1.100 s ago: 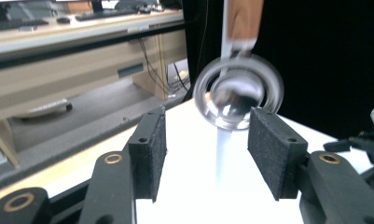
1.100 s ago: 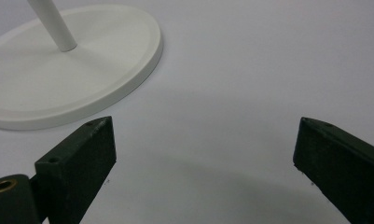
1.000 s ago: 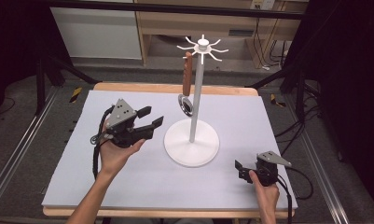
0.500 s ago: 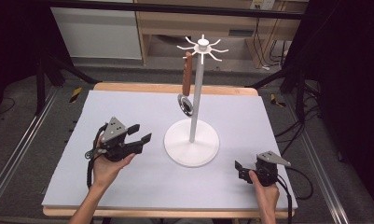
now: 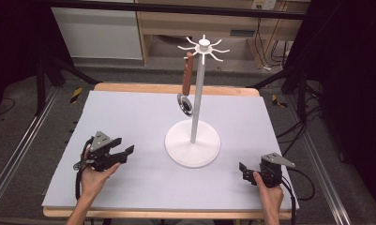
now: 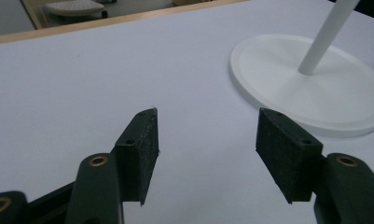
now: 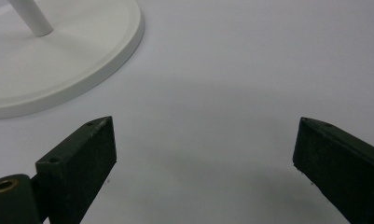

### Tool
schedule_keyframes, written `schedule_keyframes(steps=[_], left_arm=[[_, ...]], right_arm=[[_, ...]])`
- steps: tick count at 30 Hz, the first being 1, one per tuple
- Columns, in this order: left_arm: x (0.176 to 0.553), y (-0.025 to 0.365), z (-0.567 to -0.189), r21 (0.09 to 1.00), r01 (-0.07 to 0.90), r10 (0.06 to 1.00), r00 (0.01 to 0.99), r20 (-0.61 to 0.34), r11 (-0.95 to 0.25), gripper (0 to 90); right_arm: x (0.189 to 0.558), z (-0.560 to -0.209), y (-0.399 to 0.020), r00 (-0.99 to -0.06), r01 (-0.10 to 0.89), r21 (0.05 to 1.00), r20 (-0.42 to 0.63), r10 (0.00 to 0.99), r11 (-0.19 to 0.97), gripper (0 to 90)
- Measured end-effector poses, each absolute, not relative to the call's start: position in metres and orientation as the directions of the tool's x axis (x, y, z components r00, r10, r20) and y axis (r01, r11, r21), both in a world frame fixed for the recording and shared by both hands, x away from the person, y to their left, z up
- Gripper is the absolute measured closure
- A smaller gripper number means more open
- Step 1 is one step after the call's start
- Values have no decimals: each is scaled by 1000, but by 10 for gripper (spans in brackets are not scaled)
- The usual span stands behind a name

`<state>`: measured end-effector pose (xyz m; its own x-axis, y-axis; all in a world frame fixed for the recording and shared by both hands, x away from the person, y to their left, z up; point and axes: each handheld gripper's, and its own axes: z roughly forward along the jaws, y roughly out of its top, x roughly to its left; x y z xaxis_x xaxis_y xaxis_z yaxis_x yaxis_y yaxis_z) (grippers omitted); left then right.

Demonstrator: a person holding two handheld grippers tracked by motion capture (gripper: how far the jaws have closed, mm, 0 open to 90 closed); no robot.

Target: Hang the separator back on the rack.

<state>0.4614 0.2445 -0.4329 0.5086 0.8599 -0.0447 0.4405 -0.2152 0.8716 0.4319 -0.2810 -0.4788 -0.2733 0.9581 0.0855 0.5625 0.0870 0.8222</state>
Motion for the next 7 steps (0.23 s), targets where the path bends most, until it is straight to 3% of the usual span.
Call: schedule_keyframes(steps=[7], left_arm=[[461,276,-442,862,469,895,445,-45,-190,367]], right_arm=[[431,-481,-287,-251,582,809,83,964,82,68]])
